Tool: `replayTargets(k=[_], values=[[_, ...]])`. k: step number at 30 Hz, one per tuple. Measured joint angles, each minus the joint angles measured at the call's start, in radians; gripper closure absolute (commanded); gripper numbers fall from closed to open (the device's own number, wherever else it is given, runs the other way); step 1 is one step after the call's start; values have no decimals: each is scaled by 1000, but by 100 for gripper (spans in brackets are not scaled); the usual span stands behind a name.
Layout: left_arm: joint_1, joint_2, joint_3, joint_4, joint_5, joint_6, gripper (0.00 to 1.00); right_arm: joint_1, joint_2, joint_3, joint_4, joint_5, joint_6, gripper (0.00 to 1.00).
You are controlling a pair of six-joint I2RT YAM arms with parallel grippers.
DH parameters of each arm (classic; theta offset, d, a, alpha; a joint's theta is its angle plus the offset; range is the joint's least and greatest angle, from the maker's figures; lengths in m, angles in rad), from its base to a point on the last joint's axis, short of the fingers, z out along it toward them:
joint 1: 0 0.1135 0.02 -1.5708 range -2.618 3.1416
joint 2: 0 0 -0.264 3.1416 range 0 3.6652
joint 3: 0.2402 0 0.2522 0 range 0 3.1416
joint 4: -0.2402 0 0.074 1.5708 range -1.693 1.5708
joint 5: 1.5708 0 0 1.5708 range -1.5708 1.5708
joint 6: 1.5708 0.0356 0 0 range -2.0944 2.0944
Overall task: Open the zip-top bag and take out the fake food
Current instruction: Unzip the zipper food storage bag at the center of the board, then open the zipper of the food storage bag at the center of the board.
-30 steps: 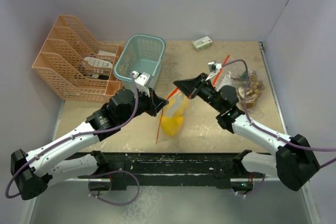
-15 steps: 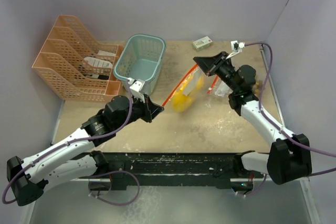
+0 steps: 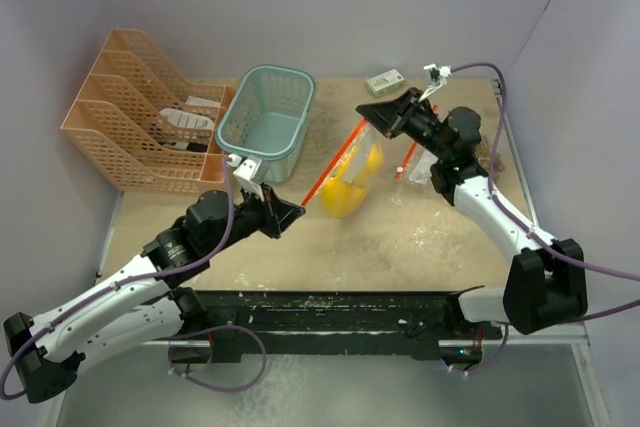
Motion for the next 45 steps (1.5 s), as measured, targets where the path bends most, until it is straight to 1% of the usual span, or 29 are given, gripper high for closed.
replayTargets(k=[5,8,13,17,18,20,22,23,24,26,30,32,34,35,36,38,40,41,45], values=[[0,31,2,-29,3,0,98,111,72,117,-14,63,-66,100],[0,63,14,-59,9,1,98,169,121,154,3,89,-76,100],[0,54,61,-122,20,5,96,208,169,167,6,130,-79,100],[-1,43,91,-116,23,5,97,204,160,154,-2,163,-86,99],[-1,48,91,-108,24,4,98,200,152,143,-6,174,-91,92],[-1,72,89,-88,33,3,99,186,131,108,-20,192,-99,70],[-1,111,77,-51,47,0,99,171,102,56,-39,215,-110,51],[-1,135,69,-36,54,-2,99,164,83,26,-58,234,-120,44],[-1,158,60,-23,61,-3,99,159,61,-1,-88,260,-134,40],[-1,198,43,-2,76,-4,99,152,2,-46,-169,320,-166,35],[-1,247,28,38,102,-5,99,150,-196,-114,-322,442,-240,33],[-1,257,28,61,110,-6,99,150,-310,-142,-371,494,-265,34],[-1,271,28,91,120,-6,99,150,-423,-167,-413,540,-282,38],[-1,282,28,106,127,-6,99,150,-474,-182,-428,554,-290,44],[-1,293,28,119,131,-7,99,150,-517,-198,-442,570,-296,54],[-1,316,28,142,139,-7,99,150,-583,-226,-471,587,-309,69],[-1,339,28,158,150,-8,99,150,-617,-244,-492,586,-312,81],[-1,349,28,166,154,-12,99,150,-622,-254,-497,576,-311,84],[-1,381,28,200,169,-21,99,151,-593,-281,-519,503,-307,90]])
